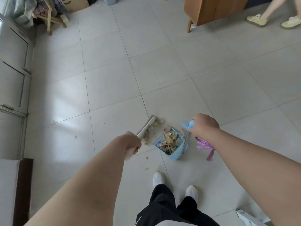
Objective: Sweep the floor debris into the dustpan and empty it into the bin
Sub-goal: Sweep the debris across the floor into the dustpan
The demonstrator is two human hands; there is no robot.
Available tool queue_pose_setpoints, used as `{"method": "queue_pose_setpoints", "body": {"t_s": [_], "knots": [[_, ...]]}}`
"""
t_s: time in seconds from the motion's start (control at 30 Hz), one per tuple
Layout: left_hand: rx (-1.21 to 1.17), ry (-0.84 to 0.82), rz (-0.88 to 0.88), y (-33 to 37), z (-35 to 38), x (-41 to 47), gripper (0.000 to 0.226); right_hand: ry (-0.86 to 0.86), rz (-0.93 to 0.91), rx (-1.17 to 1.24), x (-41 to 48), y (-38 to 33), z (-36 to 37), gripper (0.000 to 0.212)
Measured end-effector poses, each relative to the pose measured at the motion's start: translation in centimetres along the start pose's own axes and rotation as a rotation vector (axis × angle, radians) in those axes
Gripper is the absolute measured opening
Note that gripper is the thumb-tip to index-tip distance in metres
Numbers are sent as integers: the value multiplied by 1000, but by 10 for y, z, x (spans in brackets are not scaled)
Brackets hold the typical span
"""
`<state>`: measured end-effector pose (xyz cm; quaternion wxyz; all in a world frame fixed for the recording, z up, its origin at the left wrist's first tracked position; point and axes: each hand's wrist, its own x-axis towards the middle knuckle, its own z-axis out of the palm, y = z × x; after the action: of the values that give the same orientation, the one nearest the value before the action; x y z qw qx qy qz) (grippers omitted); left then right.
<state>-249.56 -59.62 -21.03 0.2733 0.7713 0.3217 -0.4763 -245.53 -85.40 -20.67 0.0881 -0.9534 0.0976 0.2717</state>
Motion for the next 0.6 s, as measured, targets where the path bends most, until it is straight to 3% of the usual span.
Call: {"method": "queue_pose_setpoints", "body": {"t_s": [0.13, 0.47, 0.6], "knots": [[271, -52, 35, -6, -13, 0, 44, -2, 42, 37, 6, -13, 8, 18], [594, 37, 132, -9, -42, -61, 62, 30, 58, 17, 0, -16, 16, 17], [667, 13, 169, -6, -34, -91, 57, 32, 48, 35, -9, -9, 22, 13]]}}
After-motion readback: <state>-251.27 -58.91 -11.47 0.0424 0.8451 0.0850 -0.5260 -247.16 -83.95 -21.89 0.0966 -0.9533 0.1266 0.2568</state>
